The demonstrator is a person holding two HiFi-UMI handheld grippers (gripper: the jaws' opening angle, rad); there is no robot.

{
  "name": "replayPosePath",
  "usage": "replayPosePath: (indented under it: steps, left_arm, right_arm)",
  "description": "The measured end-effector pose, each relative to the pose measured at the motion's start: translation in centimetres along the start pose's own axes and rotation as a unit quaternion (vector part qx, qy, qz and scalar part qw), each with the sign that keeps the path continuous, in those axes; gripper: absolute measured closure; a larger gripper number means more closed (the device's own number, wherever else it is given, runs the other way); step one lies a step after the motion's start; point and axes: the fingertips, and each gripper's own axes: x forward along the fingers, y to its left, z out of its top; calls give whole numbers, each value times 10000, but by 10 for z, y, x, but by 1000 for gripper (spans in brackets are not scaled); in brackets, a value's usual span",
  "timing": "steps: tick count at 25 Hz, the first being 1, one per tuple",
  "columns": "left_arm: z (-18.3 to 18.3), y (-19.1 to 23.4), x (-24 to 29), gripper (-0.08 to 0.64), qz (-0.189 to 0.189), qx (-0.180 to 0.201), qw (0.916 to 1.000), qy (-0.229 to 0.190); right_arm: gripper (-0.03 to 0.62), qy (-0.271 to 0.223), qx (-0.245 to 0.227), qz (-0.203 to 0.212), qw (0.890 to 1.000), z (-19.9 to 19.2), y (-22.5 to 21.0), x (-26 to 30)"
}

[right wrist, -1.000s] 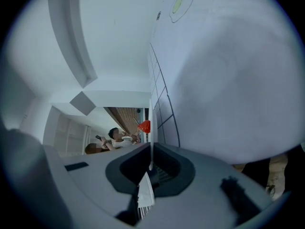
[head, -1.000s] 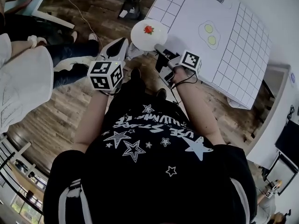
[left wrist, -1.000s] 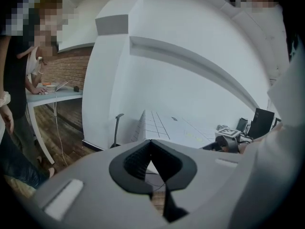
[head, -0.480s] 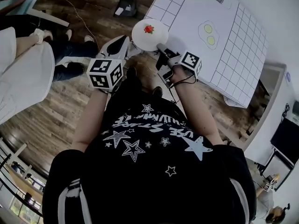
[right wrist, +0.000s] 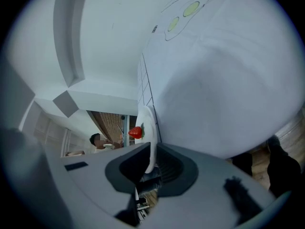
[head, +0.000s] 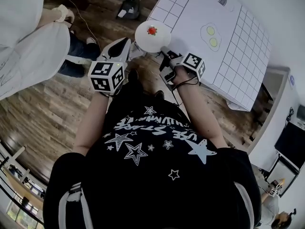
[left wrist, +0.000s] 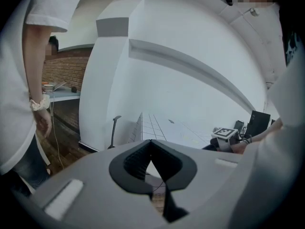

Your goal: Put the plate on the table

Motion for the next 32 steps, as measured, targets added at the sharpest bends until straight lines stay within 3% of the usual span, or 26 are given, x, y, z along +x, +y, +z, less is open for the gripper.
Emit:
replayPosePath:
  steps: [4, 9, 16, 23, 32]
  left_arm:
    - [0, -6, -3, 551, -2, 52, 10000, -10]
    - [2, -18, -8, 551, 42, 90, 9999, -44]
    - [-2, -54, -21, 549, 111, 195, 9996, -187]
    - [-11, -106, -40, 551, 217, 350, 9985, -367]
    - [-41, -166, -59, 551, 205, 371, 9985, -348]
  right_arm:
    - [505, 13, -14, -84, 10000, 2, -1, -6]
    - [492, 66, -82, -94, 9999, 3, -4, -20]
    - [495, 212, 216, 462, 9985, -6, -4, -55]
    - [541, 292, -313, 924, 9948, 2, 4, -108]
    - [563, 496, -462, 1276, 9895, -9, -1, -164]
